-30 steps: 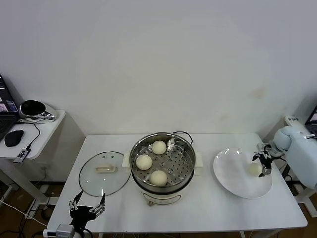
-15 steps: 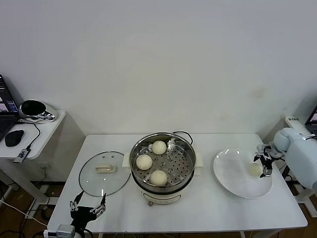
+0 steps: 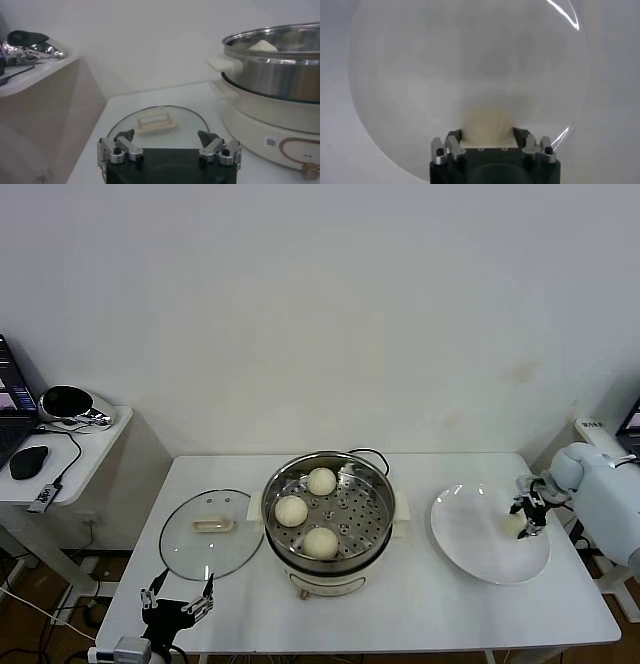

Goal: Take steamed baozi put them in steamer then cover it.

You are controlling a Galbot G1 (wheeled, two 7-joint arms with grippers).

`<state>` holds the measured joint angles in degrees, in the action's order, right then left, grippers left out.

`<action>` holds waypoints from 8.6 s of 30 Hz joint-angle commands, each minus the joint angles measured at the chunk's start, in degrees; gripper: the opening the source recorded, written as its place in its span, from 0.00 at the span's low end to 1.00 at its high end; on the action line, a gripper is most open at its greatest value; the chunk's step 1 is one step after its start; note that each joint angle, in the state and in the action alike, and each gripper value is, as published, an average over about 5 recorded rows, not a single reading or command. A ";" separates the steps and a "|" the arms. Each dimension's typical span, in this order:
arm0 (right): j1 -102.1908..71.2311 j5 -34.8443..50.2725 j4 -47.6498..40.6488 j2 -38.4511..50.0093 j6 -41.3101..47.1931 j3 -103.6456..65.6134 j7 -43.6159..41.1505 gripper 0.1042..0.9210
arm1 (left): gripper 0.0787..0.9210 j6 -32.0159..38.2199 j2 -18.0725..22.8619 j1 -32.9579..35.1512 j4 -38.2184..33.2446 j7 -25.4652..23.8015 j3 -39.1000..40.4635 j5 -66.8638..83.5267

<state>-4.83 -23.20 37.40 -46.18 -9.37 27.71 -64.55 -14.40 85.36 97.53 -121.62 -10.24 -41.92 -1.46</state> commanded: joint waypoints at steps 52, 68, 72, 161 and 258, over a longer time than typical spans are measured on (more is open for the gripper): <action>41.34 56.41 37.68 -19.91 43.84 53.64 3.05 0.54 | 0.88 0.98 -0.49 -3.44 -3.55 1.17 -0.41 1.50; 36.79 49.48 34.56 -20.22 43.72 53.02 2.61 0.54 | 0.88 0.96 -0.69 -4.21 -1.82 1.10 -0.41 1.79; 35.45 47.80 33.55 -20.17 43.52 52.05 2.69 0.54 | 0.88 0.96 -0.62 -4.30 -1.66 1.11 -0.40 1.78; -86.34 59.48 71.66 -24.92 11.29 -72.58 58.41 0.88 | 0.88 11.89 -22.48 -22.76 27.65 15.00 15.98 -66.26; -86.96 53.10 68.95 -28.56 9.40 -72.72 58.77 0.88 | 0.16 -0.35 -14.15 -38.58 47.12 23.01 19.57 -62.55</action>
<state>-91.90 29.94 106.24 -74.67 0.06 -45.06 -5.77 -12.08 71.68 56.30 -68.45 14.44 -21.09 -65.65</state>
